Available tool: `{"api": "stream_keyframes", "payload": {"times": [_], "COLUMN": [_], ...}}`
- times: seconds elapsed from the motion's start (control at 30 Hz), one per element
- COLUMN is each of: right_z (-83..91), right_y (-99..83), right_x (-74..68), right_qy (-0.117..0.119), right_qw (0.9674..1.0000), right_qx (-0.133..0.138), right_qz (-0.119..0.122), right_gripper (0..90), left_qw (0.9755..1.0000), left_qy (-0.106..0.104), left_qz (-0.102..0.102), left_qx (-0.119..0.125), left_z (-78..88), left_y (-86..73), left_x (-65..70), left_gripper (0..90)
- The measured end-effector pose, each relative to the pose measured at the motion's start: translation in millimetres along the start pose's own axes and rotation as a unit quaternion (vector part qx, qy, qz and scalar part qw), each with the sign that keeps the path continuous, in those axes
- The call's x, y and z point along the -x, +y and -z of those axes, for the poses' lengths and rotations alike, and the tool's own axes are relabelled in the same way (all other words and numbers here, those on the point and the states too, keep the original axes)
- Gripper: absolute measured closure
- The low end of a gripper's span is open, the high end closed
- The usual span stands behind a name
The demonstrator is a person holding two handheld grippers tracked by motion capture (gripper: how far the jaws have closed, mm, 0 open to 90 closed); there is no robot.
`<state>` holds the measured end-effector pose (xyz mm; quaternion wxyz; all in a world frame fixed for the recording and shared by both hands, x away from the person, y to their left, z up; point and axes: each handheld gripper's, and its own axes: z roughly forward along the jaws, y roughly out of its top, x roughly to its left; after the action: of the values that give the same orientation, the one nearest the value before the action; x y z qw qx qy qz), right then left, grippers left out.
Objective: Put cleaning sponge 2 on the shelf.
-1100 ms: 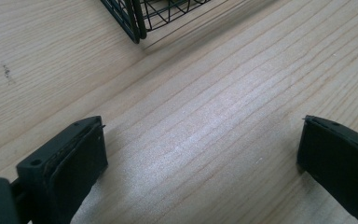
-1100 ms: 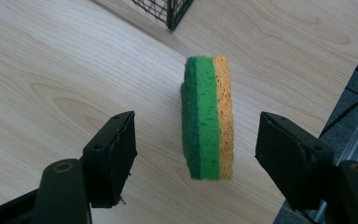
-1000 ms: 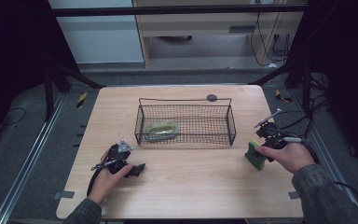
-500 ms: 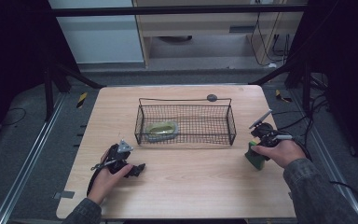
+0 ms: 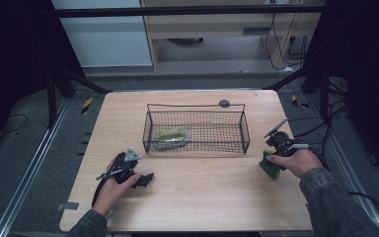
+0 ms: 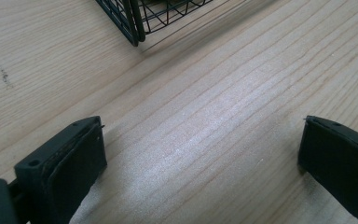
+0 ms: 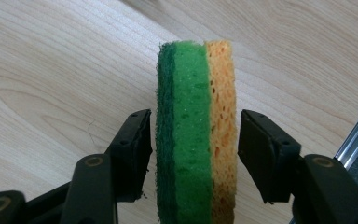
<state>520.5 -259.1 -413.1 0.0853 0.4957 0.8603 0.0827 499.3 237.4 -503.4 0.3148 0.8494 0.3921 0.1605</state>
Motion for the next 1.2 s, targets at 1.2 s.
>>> {"api": "stream_keyframes", "payload": {"times": [1.2], "right_z": [86.2], "right_y": [32.9], "right_x": [6.6], "right_qy": [0.009], "right_qw": [0.9898], "right_qx": [0.141], "right_qz": [0.022], "right_gripper": [63.7], "left_qw": [1.0], "left_qy": [-0.001], "left_qz": [-0.002], "left_qx": [0.005], "left_z": [-0.4], "left_y": [-0.6], "left_x": [-0.7], "left_gripper": [0.0]}}
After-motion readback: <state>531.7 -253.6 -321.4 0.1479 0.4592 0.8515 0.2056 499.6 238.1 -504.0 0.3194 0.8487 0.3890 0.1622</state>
